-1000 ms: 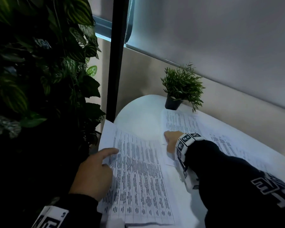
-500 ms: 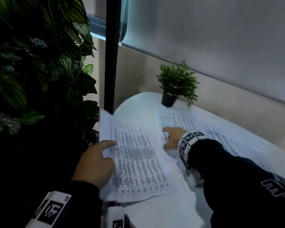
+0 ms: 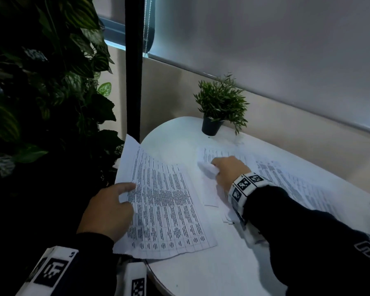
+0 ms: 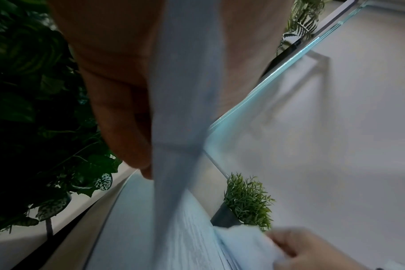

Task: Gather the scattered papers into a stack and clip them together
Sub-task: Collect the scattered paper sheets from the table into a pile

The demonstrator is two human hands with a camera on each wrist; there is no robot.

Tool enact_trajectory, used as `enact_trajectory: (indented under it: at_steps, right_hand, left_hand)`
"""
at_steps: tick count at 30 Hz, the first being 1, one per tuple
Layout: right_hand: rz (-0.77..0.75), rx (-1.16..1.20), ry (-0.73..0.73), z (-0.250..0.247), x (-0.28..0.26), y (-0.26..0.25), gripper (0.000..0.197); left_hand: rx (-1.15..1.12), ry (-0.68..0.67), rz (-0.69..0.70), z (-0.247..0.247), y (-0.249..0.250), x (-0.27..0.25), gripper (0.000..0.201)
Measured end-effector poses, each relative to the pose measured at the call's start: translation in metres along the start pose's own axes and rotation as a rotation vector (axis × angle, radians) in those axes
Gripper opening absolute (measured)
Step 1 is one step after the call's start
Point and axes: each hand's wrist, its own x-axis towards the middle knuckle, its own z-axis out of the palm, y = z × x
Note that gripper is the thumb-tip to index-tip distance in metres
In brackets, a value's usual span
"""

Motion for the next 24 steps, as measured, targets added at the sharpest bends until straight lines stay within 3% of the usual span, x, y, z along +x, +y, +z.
enact_trajectory:
  at_steps: [3,5,7,8,10,11,13,16,18,21,24]
  right_hand:
    - [-0.102,0.315,0.179,-0.016,-0.028,-0.025,0.041]
    - [-0.348,0.42,0.071,-0.018,-0.063,-0.058,0.039]
    - [-0.604,0.408,-0.055,-0.016,-0.098,-0.088,0.03]
    - [-0.692,0.408,-0.115,-0.017,-0.109,-0.097,0.028]
    - [-0.737,0.463,-0.275,-0.021,-0.114,-0.099,0.035]
    - [-0.686,0.513,-0.34,-0.026,-0.111,-0.094,0.039]
    - [-0.519,0.592,-0.32,-0.029,-0.094,-0.071,0.044]
    - [-0.136,0.451,-0.116,-0.021,-0.055,-0.018,0.057]
    - [0.069,0.165,-0.157,-0.011,-0.041,0.009,0.065]
    - [0.142,-0.048,-0.354,0.0,-0.04,0.024,0.049]
    - [0.06,-0.113,-0.37,0.008,-0.043,0.03,0.04]
  left_hand:
    - [-0.267,0.032,-0.066,0.001,0.01,-0.001,0.014]
    - [-0.675,-0.102,-0.207,0.005,0.02,-0.005,0.046]
    - [-0.933,-0.237,-0.257,0.006,0.022,-0.008,0.057]
    - [-0.891,-0.253,-0.269,0.005,0.02,-0.008,0.049]
    - [-0.497,-0.19,-0.183,0.004,0.011,-0.006,0.024]
    - [-0.255,-0.097,-0.099,0.003,0.009,-0.006,0.014]
    - [-0.021,0.019,0.0,0.0,0.007,-0.005,0.01]
    - [0.027,0.069,0.011,-0.001,0.009,-0.006,0.024]
    - [0.004,0.091,0.016,0.0,0.006,-0.004,0.036]
    - [-0.027,0.084,0.011,0.002,0.008,-0.006,0.062]
    - [-0.046,0.016,0.056,0.002,0.012,-0.011,0.07]
